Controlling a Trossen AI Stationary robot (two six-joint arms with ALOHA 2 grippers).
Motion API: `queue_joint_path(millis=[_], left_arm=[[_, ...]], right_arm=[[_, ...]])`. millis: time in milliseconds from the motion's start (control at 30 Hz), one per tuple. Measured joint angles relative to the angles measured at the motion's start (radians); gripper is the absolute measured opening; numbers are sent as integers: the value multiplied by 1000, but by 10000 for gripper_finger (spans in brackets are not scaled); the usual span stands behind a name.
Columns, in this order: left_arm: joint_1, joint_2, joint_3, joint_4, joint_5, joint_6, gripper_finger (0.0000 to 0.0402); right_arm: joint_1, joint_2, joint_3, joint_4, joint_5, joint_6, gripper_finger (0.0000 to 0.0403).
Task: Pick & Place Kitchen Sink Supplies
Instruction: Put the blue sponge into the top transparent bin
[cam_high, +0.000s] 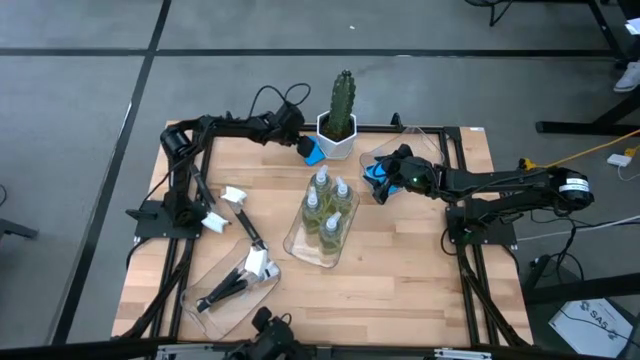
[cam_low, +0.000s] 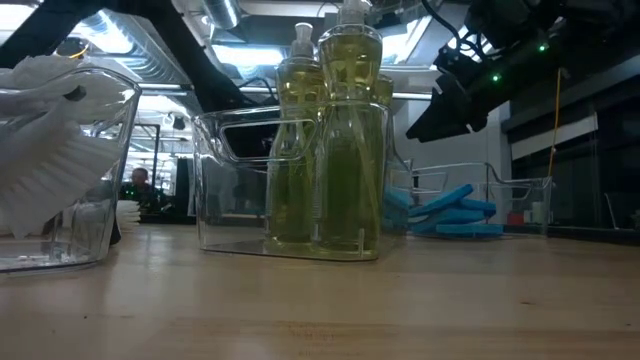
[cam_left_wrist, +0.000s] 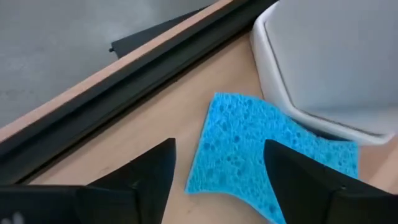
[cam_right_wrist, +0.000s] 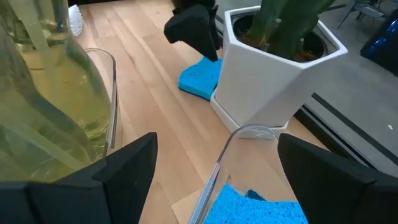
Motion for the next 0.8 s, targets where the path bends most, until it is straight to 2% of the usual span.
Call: queue_joint_path(millis=[333,433,567,767,800], left_arm=[[12,51,14,-41,0,4,236],[13,50,15,-63,-7,4,220],[13,48,16,-83,-12,12,164],[11,43,16,-102,-4,6,27],[11,43,15,-103,-5,9,16]], right_arm=[[0,0,0,0,0,0,330],[0,0,0,2,-1,0,330],[0,0,0,3,-1,1,330],[0,0,0,3,-2,9,330],[0,0,0,3,-2,9,330]])
